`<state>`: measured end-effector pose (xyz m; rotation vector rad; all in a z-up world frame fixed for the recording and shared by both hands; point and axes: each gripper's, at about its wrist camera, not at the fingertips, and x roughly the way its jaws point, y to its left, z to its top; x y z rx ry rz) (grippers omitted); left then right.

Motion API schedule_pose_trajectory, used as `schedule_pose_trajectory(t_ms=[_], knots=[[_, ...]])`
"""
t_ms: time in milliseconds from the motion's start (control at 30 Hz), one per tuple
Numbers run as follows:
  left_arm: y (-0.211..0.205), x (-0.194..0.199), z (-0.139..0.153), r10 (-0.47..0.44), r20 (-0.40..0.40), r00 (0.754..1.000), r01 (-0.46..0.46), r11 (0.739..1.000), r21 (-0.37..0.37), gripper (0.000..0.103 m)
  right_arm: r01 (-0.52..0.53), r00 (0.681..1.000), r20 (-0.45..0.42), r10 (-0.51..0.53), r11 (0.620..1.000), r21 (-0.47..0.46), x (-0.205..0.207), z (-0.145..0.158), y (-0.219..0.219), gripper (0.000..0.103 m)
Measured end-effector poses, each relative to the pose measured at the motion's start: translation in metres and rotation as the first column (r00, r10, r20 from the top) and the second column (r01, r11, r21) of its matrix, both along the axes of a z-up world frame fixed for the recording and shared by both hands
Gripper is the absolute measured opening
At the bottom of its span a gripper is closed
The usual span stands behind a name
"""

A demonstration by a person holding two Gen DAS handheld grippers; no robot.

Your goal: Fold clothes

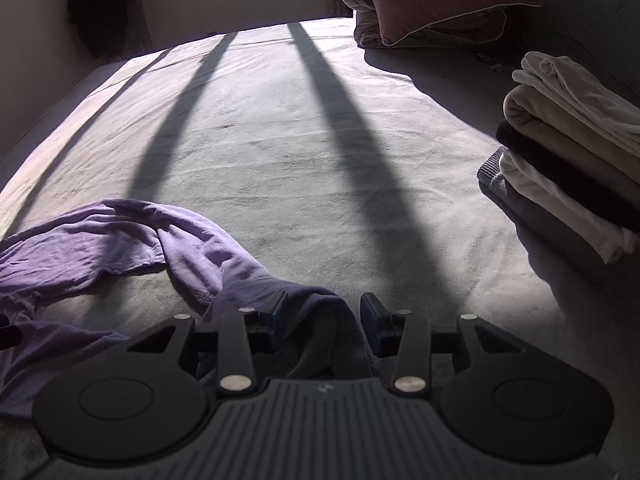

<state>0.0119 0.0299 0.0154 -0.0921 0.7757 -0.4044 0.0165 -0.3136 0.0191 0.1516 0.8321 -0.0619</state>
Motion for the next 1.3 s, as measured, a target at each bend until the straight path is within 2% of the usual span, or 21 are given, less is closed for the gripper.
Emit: schedule_pose_trajectory(t_ms=[133,200,267,367,433,500,533,567,600,633,667,700,900,1000,1133,1300], knots=[[-0.029,-0.028,-0.009,-0.151,0.062,0.987,0.154,0.988,-0.035,0.073,-0.018,0.999,-0.042,0.021,0.997,0.074,-0.015,-0.012,-0.008,0.044],[-0.042,-0.035,-0.014,-0.223,0.084,0.971,0.224,0.975,-0.009,0.066,-0.041,0.995,-0.081,0.051,0.992,0.117,-0.018,-0.019,-0.007,0.037],[-0.052,-0.040,-0.019,-0.280,0.102,0.955,0.280,0.960,0.018,0.063,-0.037,0.995,-0.082,0.052,0.986,0.165,-0.016,-0.024,-0.009,0.037],[-0.065,-0.045,-0.027,-0.337,0.108,0.935,0.334,0.941,0.052,0.055,-0.032,0.995,-0.084,0.053,0.971,0.236,-0.013,-0.031,-0.011,0.036],[-0.073,-0.043,-0.035,-0.361,0.078,0.929,0.355,0.932,0.074,0.042,-0.027,0.995,-0.085,0.053,0.959,0.283,-0.011,-0.035,-0.013,0.034],[-0.079,-0.044,-0.042,-0.370,0.086,0.925,0.360,0.926,0.116,0.040,-0.023,0.995,-0.086,0.054,0.944,0.330,-0.009,-0.040,-0.015,0.031],[-0.082,-0.045,-0.043,-0.375,0.101,0.921,0.361,0.922,0.138,0.038,-0.021,0.995,-0.086,0.055,0.936,0.353,-0.007,-0.042,-0.016,0.029],[-0.085,-0.046,-0.044,-0.380,0.116,0.918,0.361,0.919,0.160,0.037,-0.020,0.995,-0.085,0.054,0.931,0.365,-0.006,-0.043,-0.015,0.021],[-0.087,-0.045,-0.044,-0.381,0.124,0.916,0.358,0.918,0.171,0.031,-0.021,0.995,-0.083,0.054,0.935,0.354,-0.005,-0.044,-0.014,0.007],[-0.087,-0.045,-0.043,-0.378,0.137,0.915,0.352,0.918,0.184,0.026,-0.025,0.995,-0.082,0.056,0.940,0.340,-0.003,-0.043,-0.013,0.002],[-0.087,-0.044,-0.042,-0.375,0.141,0.916,0.347,0.919,0.185,0.013,-0.030,0.995,-0.079,0.059,0.945,0.326,-0.002,-0.042,-0.012,0.001],[-0.084,-0.041,-0.040,-0.366,0.137,0.920,0.343,0.924,0.166,0.008,-0.036,0.995,-0.072,0.062,0.948,0.315,-0.001,-0.039,-0.012,0.001],[-0.061,-0.022,-0.027,-0.294,0.119,0.948,0.292,0.956,0.030,0.005,-0.020,0.999,-0.021,0.027,0.962,0.271,-0.012,-0.020,-0.024,0.001],[-0.051,-0.012,-0.022,-0.251,0.115,0.961,0.254,0.967,-0.012,0.005,0.014,1.000,0.002,-0.015,0.966,0.258,-0.016,-0.012,-0.034,0.001],[-0.043,0.004,-0.021,-0.194,0.098,0.976,0.197,0.980,-0.022,0.005,0.047,0.999,0.000,-0.049,0.957,0.285,-0.017,-0.011,-0.046,0.001],[-0.042,0.023,-0.031,-0.114,0.052,0.992,0.114,0.994,0.005,0.005,0.067,0.998,-0.013,-0.066,0.965,0.255,-0.015,-0.015,-0.043,0.001]])
